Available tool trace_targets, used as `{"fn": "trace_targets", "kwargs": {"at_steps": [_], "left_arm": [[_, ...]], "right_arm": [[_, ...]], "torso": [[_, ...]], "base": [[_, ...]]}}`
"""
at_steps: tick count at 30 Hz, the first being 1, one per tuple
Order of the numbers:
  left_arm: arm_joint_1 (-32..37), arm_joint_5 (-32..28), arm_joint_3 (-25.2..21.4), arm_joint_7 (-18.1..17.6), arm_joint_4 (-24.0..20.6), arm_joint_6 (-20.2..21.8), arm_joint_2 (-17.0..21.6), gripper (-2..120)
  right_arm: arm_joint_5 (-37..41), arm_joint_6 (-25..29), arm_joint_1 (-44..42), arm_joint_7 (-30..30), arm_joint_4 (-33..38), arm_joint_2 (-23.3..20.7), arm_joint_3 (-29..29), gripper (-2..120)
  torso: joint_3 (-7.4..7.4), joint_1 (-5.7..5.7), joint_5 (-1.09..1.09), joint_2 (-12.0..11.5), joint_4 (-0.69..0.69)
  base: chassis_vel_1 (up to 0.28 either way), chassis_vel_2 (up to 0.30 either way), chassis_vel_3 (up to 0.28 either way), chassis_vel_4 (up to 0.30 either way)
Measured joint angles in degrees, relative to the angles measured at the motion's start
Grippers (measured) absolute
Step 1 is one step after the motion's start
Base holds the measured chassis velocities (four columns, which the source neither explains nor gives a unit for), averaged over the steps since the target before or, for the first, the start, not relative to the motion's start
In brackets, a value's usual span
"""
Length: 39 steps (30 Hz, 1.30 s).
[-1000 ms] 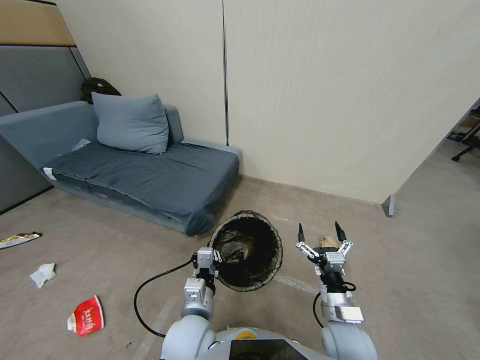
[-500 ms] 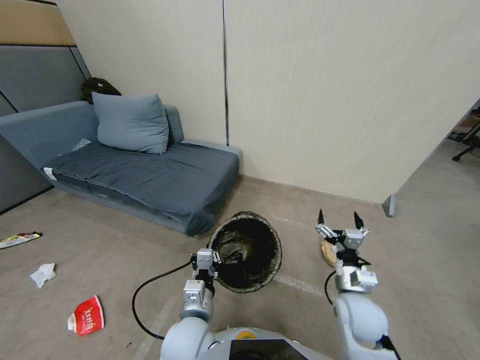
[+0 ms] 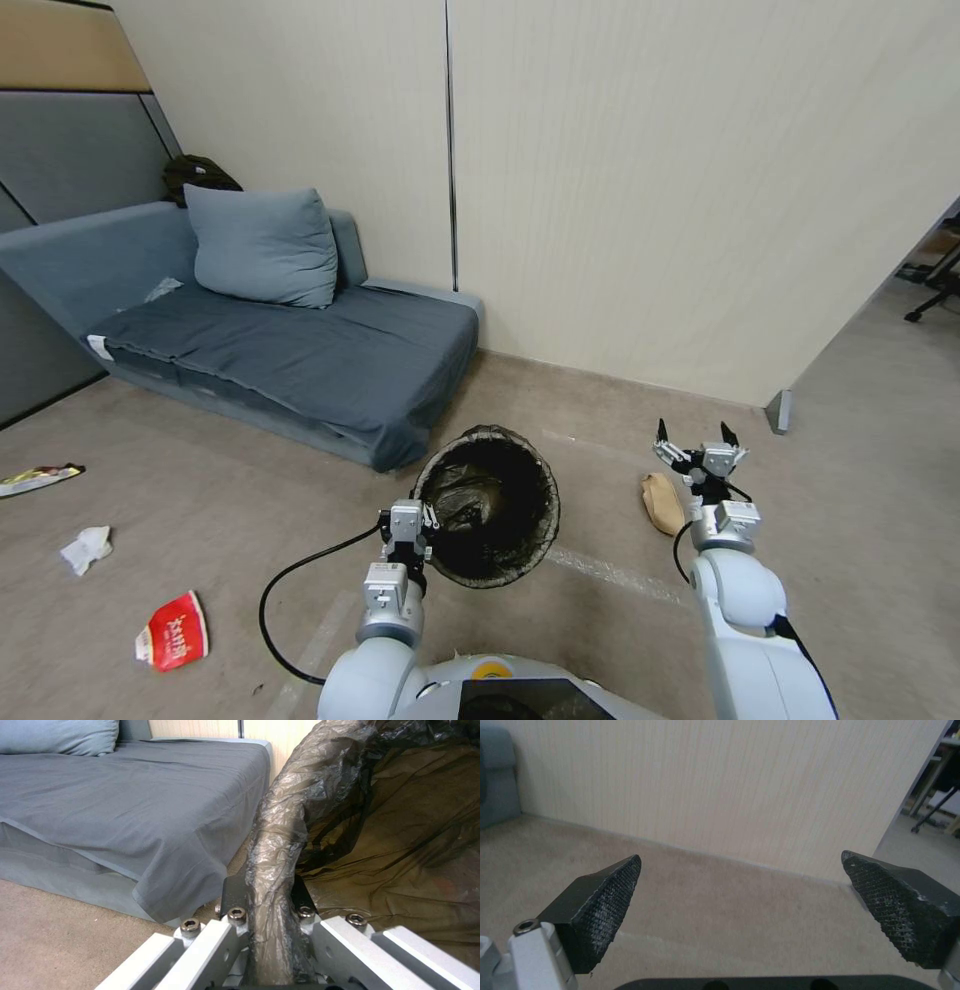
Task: Pick up the trash bin, then pick up the garbage from the floor and place it into the trash bin.
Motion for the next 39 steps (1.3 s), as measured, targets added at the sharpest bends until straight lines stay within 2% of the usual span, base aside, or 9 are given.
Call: {"fn": "trace_targets", "kwargs": {"at_steps": [8,15,27,32,39], "left_arm": [[-0.01,0.1,0.22,0.0,0.35,-0.16,0.17,1],[-0.01,0.23,0.33,0.0,0.37,-0.17,0.38,1],[0.27,0.57,0.44,0.0,0.16,-0.18,0.63,1],[0.41,0.59,0.46,0.0,0.09,-0.2,0.7,1],[0.51,0.63,0.47,-0.03,-0.13,-0.25,0.8,1]], "right_arm": [[0.18,-1.34,2.54,-0.84,-8.33,-1.09,0.23,100],[1.11,-0.76,4.65,-3.88,-15.68,-1.8,1.14,100],[0.99,1.93,7.09,-5.6,-23.39,-2.35,1.69,100],[1.25,2.07,8.08,-5.6,-24.59,-2.6,1.6,100],[1.16,2.68,10.81,-5.41,-30.29,-3.25,1.39,100]], "torso": [[0.0,0.0,0.01,0.0,0.0],[0.0,0.0,0.0,0.0,0.0],[0.0,0.0,0.0,0.0,0.0],[0.0,0.0,0.0,0.0,0.0],[0.0,0.0,0.0,0.0,0.0]], "base": [[0.0,0.0,0.0,0.0],[0.0,0.0,0.0,0.0],[0.0,0.0,0.0,0.0],[0.0,0.0,0.0,0.0],[0.0,0.0,0.0,0.0]]}}
